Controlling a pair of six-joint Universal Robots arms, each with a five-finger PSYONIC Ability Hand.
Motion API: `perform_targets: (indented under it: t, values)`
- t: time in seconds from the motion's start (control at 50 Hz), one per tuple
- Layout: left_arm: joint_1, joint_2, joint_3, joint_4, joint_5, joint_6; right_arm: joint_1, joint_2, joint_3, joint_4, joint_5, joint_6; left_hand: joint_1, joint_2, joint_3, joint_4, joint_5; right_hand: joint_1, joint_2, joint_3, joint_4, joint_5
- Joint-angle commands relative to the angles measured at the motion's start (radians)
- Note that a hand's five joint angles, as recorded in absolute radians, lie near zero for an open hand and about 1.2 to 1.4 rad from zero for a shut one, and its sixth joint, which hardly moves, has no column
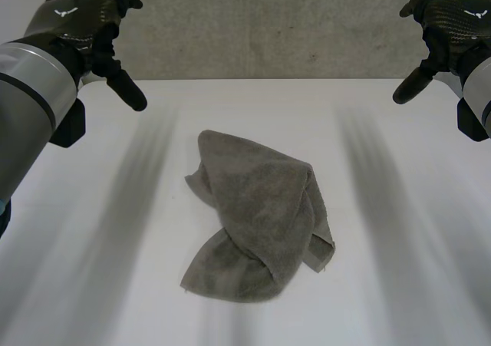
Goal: Fold the towel.
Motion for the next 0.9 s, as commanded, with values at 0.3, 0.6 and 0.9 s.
perform_targets:
  t: [0.3,0.6,0.9]
  values:
    - [-0.202,0.013,-0.161,-0.039,0.027,-0.001,-0.066,-0.001,0.022,0.021,-0.186,-0.069,0.004,0.010,0.009,0.010,-0.014,0.041,0.020,0.024,0.012,0.040]
    - [-0.262,-0.056,-0.560,0.329,0.033,0.004,-0.114,0.090,0.320,0.055,-0.280,-0.075,0.025,0.030,0.030,0.031,0.006,0.094,0.074,0.078,0.066,0.094]
    - [-0.382,-0.329,-0.482,0.416,0.030,0.004,-0.057,0.161,0.364,-0.016,-0.266,-0.092,0.151,0.157,0.156,0.157,0.132,0.086,0.065,0.069,0.057,0.085]
